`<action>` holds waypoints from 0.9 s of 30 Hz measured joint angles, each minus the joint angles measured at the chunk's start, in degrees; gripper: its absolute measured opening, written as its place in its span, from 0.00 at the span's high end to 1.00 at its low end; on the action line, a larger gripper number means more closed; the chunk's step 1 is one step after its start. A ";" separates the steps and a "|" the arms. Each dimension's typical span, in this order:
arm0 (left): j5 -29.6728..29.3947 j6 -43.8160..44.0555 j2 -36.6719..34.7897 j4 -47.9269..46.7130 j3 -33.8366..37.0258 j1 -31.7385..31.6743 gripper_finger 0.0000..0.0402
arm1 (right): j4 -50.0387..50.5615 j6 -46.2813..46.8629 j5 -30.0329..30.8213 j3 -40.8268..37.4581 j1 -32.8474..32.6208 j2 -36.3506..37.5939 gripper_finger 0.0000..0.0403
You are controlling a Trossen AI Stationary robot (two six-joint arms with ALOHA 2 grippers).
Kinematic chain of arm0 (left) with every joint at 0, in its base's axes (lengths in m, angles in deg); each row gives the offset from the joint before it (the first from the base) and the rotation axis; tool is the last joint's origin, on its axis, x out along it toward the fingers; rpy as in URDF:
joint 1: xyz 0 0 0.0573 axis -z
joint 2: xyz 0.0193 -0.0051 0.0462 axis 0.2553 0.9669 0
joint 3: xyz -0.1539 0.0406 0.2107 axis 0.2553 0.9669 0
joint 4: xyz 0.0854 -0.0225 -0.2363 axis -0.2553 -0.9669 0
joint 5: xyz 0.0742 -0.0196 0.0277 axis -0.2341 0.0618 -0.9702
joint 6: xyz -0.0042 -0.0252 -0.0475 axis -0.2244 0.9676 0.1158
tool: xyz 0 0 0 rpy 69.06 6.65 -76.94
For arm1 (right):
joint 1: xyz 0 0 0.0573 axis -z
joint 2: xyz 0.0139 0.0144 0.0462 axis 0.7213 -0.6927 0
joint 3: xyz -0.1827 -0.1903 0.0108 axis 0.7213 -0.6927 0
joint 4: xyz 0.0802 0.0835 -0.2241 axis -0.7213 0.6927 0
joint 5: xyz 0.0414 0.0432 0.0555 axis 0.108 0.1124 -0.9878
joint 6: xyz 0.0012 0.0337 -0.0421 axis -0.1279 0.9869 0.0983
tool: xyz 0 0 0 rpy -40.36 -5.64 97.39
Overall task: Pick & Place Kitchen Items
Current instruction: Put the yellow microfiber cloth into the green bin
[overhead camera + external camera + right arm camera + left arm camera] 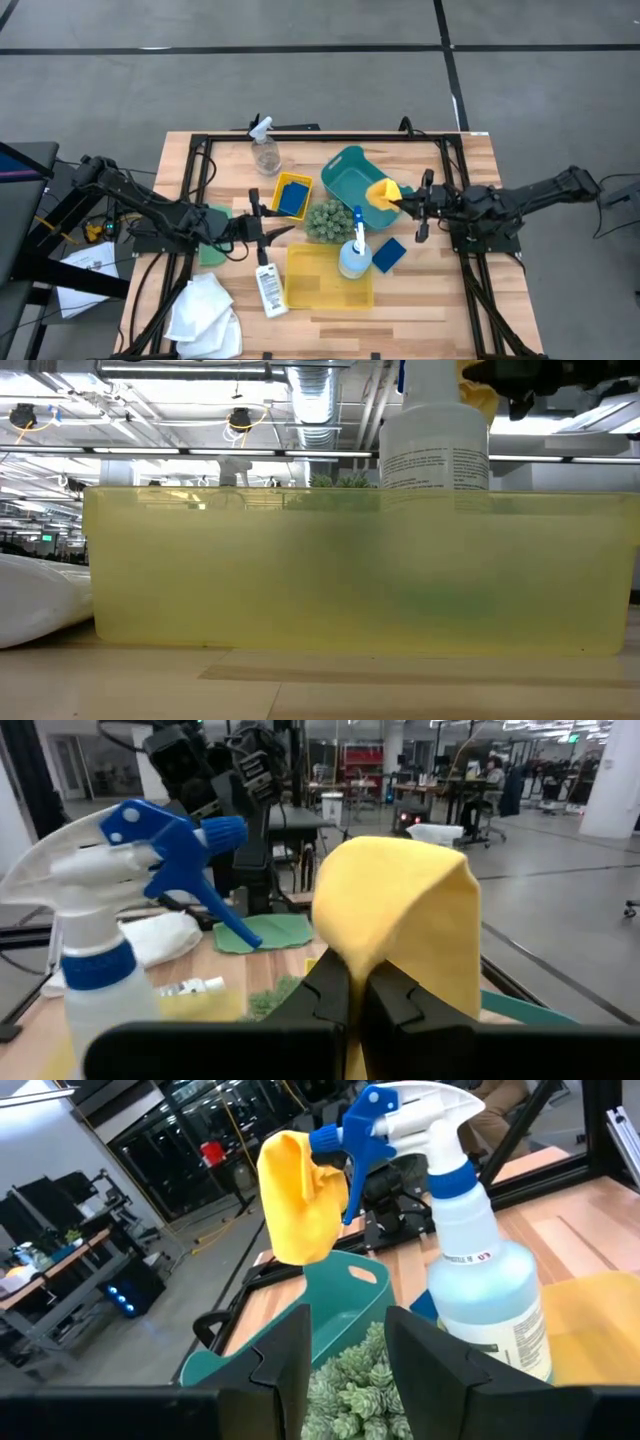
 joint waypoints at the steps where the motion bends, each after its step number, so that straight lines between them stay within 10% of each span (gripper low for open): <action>1: -0.01 0.00 0.00 -0.16 0.00 0.00 0.68 | -1.35 -0.03 -0.18 -0.76 0.46 0.01 1.00; 27: -0.02 0.10 0.00 -0.52 0.00 -0.74 0.68 | -17.72 4.10 -26.86 -13.75 23.46 -0.08 1.00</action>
